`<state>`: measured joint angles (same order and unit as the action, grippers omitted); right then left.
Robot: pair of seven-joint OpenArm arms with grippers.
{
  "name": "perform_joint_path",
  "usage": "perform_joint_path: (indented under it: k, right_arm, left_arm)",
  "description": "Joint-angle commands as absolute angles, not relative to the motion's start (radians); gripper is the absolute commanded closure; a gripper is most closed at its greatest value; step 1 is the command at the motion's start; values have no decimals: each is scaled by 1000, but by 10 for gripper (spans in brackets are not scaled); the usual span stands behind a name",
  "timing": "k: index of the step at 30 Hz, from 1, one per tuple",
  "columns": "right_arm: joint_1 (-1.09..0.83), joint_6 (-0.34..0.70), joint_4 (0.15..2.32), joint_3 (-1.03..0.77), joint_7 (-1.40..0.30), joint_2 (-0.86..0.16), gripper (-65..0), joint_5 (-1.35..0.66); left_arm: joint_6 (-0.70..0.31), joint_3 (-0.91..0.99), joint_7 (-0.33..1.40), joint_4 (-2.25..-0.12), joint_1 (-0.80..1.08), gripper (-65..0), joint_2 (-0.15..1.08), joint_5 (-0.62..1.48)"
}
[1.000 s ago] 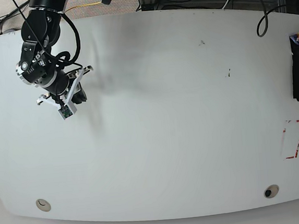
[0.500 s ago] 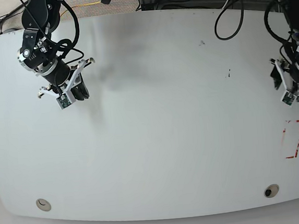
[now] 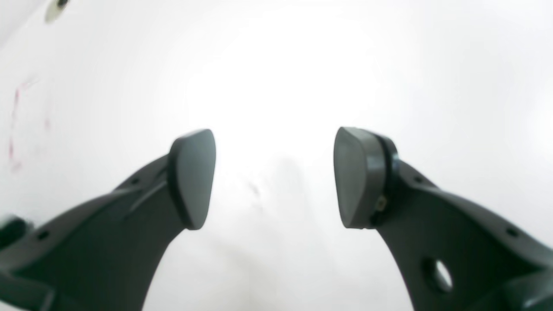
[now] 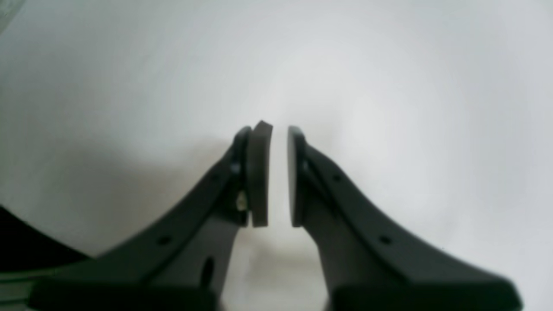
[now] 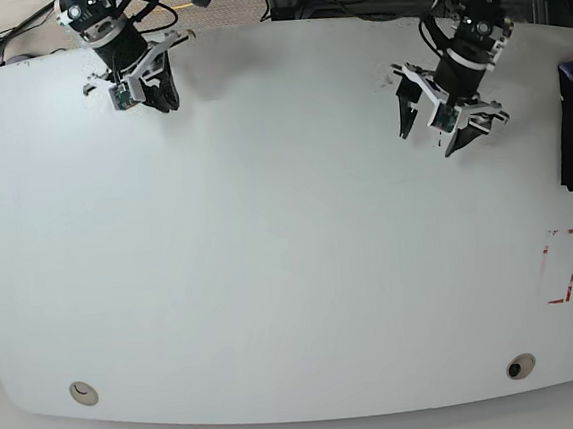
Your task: Fold the T-shirt properly
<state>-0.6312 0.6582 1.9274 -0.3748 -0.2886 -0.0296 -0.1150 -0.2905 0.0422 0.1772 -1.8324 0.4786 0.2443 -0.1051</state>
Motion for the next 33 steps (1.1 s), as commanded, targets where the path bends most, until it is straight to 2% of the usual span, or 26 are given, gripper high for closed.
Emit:
perform_joint_path:
  k: [1,5,12,19,25,28,33]
  right_arm:
    - [-691,653,1945,-398,-222,-10,-65,-133]
    - [-796,659,1945,-429,-154,15,-65,-133]
    - [-949,661,1943,-424,-153,22,-63,-134]
    - [-1102,662,1885,-420,-125,21,-63,-151]
    - [-1101,653,1607,-340,-13,-24,-63,-151]
    - [-1026,650,1400,-255,71,-67,-63,-148]
    - [-862,593,1079,-236,160,-74,-63,-145]
  left_arm:
    - [-259,41,114,-1882,544,-392,242,-108]
    - [-208,42,58,-1929,713,-392,236,-107]
    - [-200,44,38,-1949,966,-392,231,-102]
    - [-200,36,38,-1893,1173,-392,131,-102]
    - [-200,35,33,-1670,1127,-392,111,-97]
    - [-202,15,13,-1503,1012,-392,105,-42]
    - [-203,8,8,-1224,828,-392,107,-13]
